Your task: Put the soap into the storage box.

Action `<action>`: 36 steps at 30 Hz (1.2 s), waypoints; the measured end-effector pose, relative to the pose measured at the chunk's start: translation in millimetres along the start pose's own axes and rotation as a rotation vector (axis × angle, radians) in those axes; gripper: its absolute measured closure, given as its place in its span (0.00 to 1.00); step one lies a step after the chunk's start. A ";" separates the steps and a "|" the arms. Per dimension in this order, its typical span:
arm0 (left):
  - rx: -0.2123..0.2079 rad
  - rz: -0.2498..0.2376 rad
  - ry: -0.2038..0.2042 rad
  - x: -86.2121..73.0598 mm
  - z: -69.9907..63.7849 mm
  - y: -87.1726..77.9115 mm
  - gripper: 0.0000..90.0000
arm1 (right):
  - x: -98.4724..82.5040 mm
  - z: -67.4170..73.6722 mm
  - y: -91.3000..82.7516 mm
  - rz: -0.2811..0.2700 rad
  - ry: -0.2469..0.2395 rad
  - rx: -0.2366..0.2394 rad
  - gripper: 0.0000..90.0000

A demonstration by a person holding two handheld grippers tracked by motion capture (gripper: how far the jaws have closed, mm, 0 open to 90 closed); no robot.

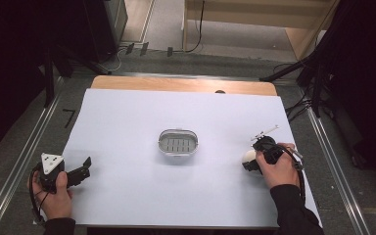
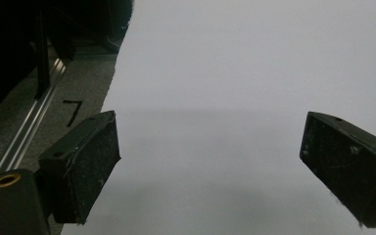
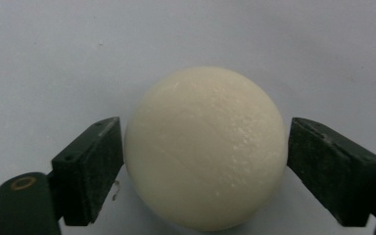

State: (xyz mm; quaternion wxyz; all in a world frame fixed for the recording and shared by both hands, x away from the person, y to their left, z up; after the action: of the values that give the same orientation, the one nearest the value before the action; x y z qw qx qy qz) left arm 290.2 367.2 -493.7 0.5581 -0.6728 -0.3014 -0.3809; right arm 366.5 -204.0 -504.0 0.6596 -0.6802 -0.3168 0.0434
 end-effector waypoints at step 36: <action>0.000 -0.001 -0.002 0.1 0.2 0.0 0.09 | 14.8 4.5 -12.4 -0.016 0.006 0.014 0.28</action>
State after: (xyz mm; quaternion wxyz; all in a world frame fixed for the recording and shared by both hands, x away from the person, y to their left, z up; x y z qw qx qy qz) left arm 290.3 367.4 -493.7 0.5574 -0.6732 -0.3023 -0.3804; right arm 371.5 -193.7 -487.8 0.6655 -0.6732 -0.3200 0.0385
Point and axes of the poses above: each handheld gripper's, and its own axes: y roughly forward along the jaws, x roughly out of its top, z roughly to its left, the point moved 6 cm from there along y, roughly forward along the jaws, and after that the axes turned 11 degrees about -x, right-handed, at the moved point
